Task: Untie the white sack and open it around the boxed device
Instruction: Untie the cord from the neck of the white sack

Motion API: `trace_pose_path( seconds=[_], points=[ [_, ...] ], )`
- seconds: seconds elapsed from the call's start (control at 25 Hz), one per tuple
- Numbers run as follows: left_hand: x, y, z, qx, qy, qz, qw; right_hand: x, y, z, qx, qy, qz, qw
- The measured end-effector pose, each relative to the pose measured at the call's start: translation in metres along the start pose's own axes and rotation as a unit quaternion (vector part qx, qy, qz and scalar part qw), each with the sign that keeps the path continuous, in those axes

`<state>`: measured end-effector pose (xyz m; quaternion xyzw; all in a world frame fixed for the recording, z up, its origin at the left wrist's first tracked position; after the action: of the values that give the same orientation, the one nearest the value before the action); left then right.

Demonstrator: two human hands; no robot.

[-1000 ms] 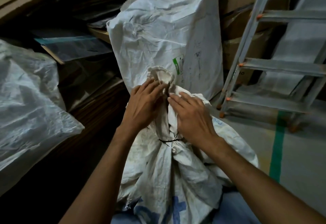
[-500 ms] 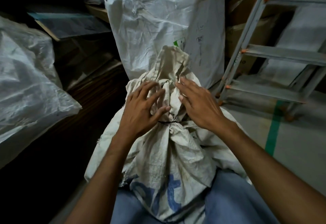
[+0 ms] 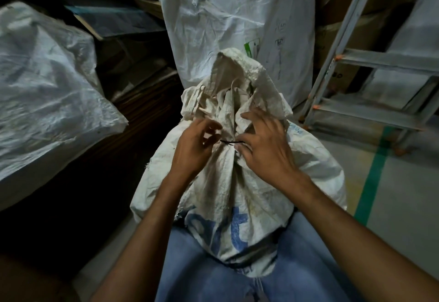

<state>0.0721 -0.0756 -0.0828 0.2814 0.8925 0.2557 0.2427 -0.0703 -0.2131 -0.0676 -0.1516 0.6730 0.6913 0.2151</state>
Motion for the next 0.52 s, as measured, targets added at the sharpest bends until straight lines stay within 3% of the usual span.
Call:
trace_pose_path(
  seconds=[0.08, 0.4, 0.52],
  points=[
    [0.011, -0.004, 0.002, -0.015, 0.027, 0.015, 0.999, 0.008, -0.006, 0.005, 0.003, -0.019, 0.027, 0.999],
    [0.038, -0.020, 0.000, -0.040, 0.156, -0.046, 0.986, 0.011, -0.010, 0.007, -0.030, -0.069, 0.078, 0.994],
    [0.038, -0.035, 0.000, -0.053, 0.187, -0.041, 0.980, 0.011, -0.025, 0.001, -0.064, -0.096, 0.065, 0.991]
  ],
)
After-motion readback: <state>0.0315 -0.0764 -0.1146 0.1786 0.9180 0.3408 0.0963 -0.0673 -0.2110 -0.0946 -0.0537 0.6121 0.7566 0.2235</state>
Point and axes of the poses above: each hand's wrist, its own x-axis away from the middle knuckle, its own y-axis out of the back of the hand, z = x × y, the point moved 1 cm from there along -x, towards the middle knuckle, and after that the axes turned 12 degrees about y, right-handed, at the moved point
